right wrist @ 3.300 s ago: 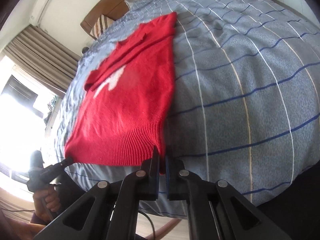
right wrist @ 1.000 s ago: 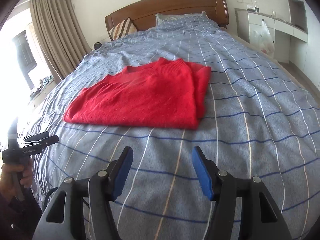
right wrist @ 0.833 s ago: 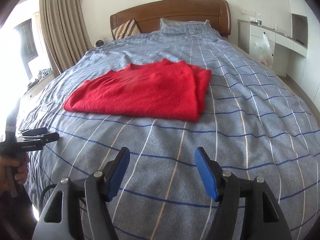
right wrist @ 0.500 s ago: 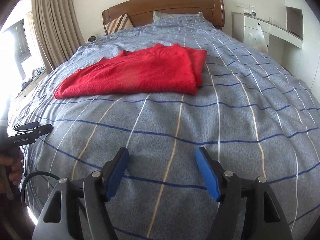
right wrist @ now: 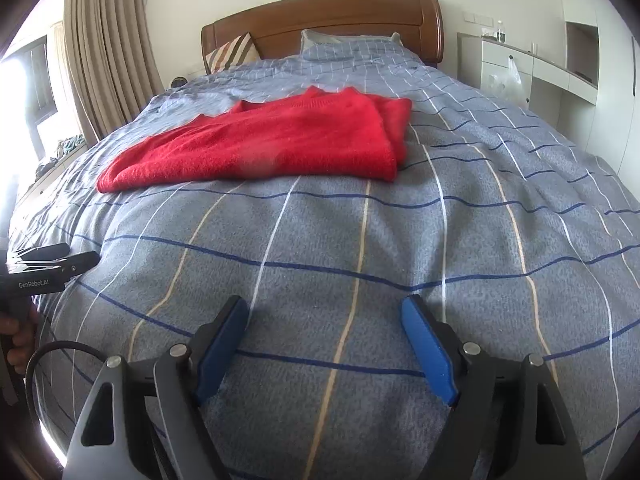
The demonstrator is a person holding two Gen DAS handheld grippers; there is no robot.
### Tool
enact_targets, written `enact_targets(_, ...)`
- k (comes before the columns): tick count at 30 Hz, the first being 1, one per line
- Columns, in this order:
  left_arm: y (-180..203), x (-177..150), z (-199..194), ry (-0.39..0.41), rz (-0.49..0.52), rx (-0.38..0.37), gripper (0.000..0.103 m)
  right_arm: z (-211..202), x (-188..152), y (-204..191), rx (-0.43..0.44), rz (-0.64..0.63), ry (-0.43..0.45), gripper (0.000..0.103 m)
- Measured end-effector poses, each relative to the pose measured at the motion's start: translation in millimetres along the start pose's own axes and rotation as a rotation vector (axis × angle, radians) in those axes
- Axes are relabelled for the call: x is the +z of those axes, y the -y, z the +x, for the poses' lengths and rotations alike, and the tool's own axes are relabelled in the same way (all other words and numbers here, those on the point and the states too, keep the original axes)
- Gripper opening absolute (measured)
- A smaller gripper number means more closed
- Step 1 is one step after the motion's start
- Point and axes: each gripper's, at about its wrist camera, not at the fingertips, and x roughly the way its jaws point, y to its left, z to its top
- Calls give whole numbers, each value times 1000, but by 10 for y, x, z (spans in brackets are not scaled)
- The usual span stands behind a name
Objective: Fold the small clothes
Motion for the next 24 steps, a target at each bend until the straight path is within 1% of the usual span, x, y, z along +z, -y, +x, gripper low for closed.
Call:
enact_targets(6,14,-40,1,15,8,1,102,9,-12,-17,-11,-10,2,80)
enact_targets(11,24,-42,8,2,11,-2,102,11,-17,-40,-23,-18,-1,80)
enact_targets(24,35,-23,16,-2,19,2,102,53,17,-114,-78,-48,-42,82)
